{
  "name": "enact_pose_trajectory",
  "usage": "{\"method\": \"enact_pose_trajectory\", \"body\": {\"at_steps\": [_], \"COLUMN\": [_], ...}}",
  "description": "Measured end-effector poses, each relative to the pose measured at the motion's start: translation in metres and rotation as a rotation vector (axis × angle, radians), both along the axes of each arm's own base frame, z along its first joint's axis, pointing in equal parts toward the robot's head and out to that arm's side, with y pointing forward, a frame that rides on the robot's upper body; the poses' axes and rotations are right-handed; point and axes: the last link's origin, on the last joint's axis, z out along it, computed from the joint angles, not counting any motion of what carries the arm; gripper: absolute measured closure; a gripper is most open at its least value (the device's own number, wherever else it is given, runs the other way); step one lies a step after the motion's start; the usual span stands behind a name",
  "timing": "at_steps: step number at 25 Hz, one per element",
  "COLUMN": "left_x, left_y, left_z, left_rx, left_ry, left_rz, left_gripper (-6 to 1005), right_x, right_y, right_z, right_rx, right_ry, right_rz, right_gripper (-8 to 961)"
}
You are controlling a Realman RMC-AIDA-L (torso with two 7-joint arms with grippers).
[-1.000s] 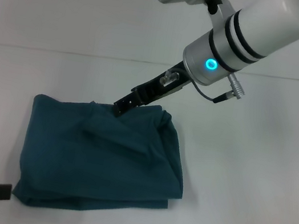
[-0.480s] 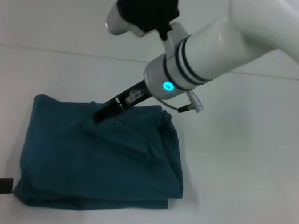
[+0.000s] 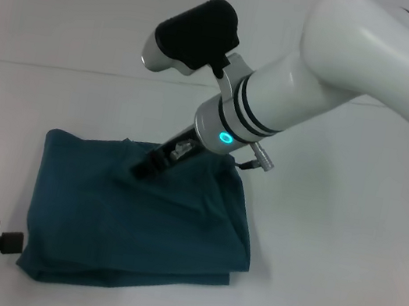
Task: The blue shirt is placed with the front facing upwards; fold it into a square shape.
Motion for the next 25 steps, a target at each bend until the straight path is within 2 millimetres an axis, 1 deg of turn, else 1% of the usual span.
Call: {"method": "enact_pose_trajectory", "body": {"at_steps": [1, 11, 19, 25], "left_x": [0.001, 0.012, 0.011, 0.010], "left_y": [0.001, 0.014, 0.017, 0.018], "left_z": [0.000, -0.006, -0.009, -0.011], "left_rx": [0.001, -0.003, -0.001, 0.001], "left_ry": [0.000, -0.018, -0.022, -0.022], "left_rz": [-0.002, -0.022, -0.012, -0.004], "left_gripper": [79, 79, 79, 80], "right_x": [0.003, 0.026, 0.029, 0.026], "right_y": [0.000, -0.004, -0.005, -0.006], "right_z": [0.000, -0.002, 0.000, 0.001], "right_rx": [0.003, -0.008, -0.018, -0.023], "right_ry": [-0.002, -0.024, -0.028, -0.009], "right_rz": [-0.008, -0.081, -0.101, -0.107], "right_gripper": [255, 298, 332, 358]}}
